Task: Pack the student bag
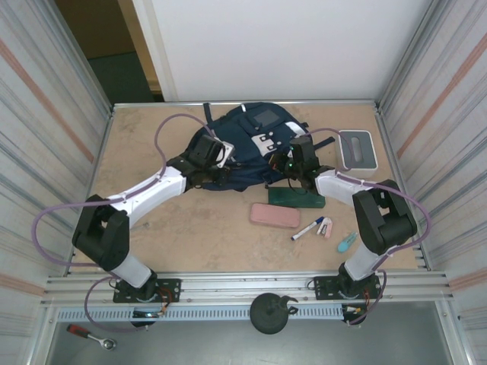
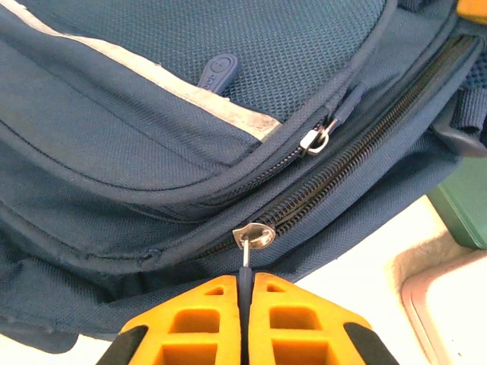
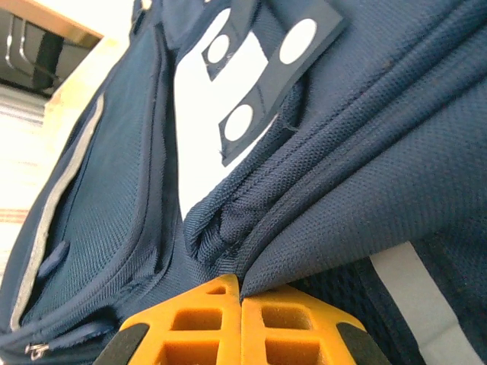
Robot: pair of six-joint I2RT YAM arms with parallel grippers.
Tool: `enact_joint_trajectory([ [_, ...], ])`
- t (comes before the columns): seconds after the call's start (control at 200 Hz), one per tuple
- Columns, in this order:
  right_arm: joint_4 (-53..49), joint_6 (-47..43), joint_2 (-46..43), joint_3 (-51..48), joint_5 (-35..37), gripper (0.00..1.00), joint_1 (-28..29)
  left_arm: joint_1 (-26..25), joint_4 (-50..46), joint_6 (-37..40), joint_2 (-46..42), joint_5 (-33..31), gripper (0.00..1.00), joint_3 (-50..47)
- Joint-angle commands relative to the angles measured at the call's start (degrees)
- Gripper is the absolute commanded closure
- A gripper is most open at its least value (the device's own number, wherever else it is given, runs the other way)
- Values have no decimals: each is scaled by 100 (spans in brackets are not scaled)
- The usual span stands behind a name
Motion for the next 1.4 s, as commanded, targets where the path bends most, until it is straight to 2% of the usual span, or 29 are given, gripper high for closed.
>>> enact_joint_trajectory([
  [0.0,64,-141,-3,86,446,100,-43,39,-133,36,-163,-658,100,181],
  [0.205,237,-24,155,279,257,100,271,-299,460,-218,358,598,100,677],
  [0.356,296,0,152,340,229,100,442,-425,548,-217,631,846,100,1012],
  [0.451,169,-106,81,295,348,100,393,-380,292,-113,574,421,100,965],
  [0.611,-1,-346,-255,-93,619,100,-19,120,-133,9,-61,-1065,100,62],
  [0.681,119,-270,-325,-216,482,100,-150,441,-243,23,-246,-1314,100,-269],
  [0.746,219,-240,-272,-193,399,100,-85,452,-288,43,-289,-1384,100,-277],
  [0.852,327,-169,-71,-41,339,100,117,147,-82,2,-184,-902,100,-3],
  [1.007,367,-110,81,107,253,100,240,-150,484,-160,155,476,100,401],
  [1.082,374,-111,79,130,193,100,274,-198,694,-254,278,887,100,508],
  [1.247,453,-41,150,205,141,100,457,-304,786,-312,437,1212,100,729],
  [1.393,467,-74,207,235,190,100,478,-328,633,-190,401,976,100,663],
])
